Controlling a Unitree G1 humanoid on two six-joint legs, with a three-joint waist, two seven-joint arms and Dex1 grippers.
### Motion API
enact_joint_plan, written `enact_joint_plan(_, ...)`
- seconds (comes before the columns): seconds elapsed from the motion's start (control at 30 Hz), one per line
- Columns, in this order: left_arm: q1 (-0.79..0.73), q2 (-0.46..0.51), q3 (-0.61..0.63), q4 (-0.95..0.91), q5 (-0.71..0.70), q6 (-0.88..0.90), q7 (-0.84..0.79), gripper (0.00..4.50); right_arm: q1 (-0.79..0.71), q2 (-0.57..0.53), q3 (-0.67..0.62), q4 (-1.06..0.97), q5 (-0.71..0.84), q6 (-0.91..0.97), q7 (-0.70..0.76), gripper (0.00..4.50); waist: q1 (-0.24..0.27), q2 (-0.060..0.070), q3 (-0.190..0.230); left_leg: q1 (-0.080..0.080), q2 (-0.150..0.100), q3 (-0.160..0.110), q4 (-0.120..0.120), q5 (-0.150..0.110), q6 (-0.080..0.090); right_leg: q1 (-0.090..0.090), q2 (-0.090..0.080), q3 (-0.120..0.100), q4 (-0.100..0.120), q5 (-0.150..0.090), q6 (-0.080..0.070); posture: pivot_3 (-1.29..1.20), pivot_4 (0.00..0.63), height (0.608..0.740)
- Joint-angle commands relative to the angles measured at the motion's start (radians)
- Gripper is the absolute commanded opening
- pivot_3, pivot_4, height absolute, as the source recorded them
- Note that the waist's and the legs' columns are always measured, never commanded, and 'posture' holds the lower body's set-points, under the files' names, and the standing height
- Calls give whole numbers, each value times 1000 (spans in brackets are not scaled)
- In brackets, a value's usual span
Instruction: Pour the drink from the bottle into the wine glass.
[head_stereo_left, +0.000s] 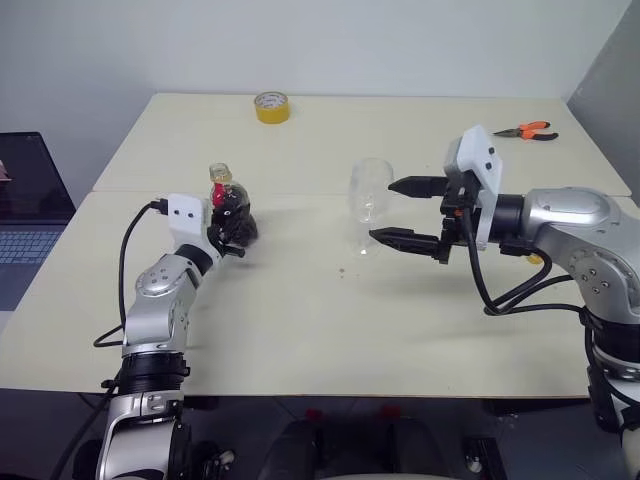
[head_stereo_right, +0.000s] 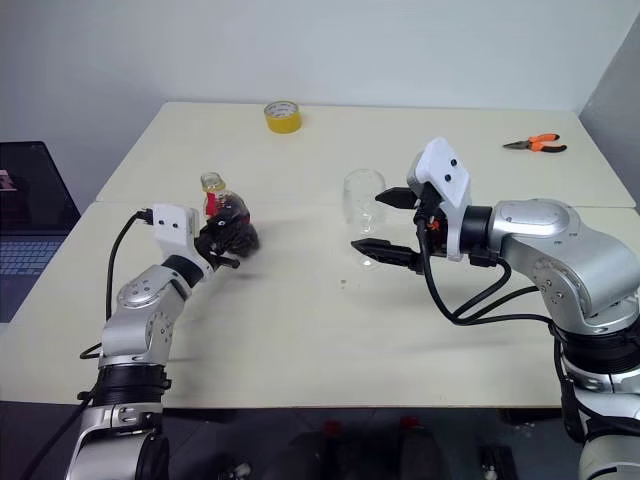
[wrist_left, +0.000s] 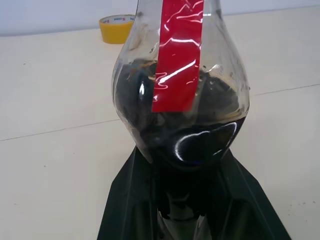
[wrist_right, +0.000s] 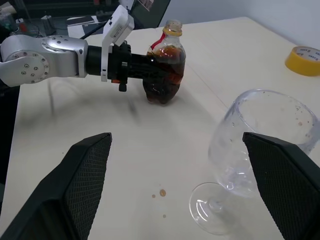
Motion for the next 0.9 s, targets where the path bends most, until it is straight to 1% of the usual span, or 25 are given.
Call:
enact_joint_plan(0.03,-95,12,-17,-121,-1,17,10,807,-1,-35,-56,-1,-11,-25,3,4500,1,-1,1,-2,0,-1,1,0,0,-1,0,-1,0,0,0,0,150,740)
enact_joint_plan(0.17,-166,23,-60,-139,15,52,-10,773,29,-67,-98,3,-7,-18,-6,4500,4,-1,1,-6,-1,-2,6,0,0,-3,-1,-2,1,1,1,0,150,740)
enact_joint_plan(0.33,-259,73,-153,-123,100,34,-49,773,75,-67,-178,32,7,-38,-27,4500,3,-2,1,-7,-2,-2,8,0,0,-3,-2,-3,2,1,1,0,150,740)
enact_joint_plan(0.53,-354,115,-264,-36,256,-123,-67,773,143,-29,-278,35,45,-139,7,4500,0,-2,1,-7,-2,-1,8,0,0,-3,-2,-2,2,1,1,0,150,740)
enact_joint_plan(0.63,-378,114,-289,2,298,-182,-64,770,169,-27,-286,32,48,-163,12,4500,0,-2,1,-7,-2,-1,8,0,0,-3,-2,-2,2,1,1,0,150,740)
enact_joint_plan(0.73,-409,117,-339,46,366,-263,-70,756,194,-28,-279,24,41,-176,0,4500,0,-2,1,-7,-2,-1,8,0,0,-3,-1,-3,2,1,1,0,150,740)
enact_joint_plan(0.9,-453,89,-352,109,395,-325,-65,746,213,-29,-284,-2,52,-174,-22,4500,0,-2,2,-7,-2,-1,9,0,0,-3,-2,-3,2,1,1,0,150,740)
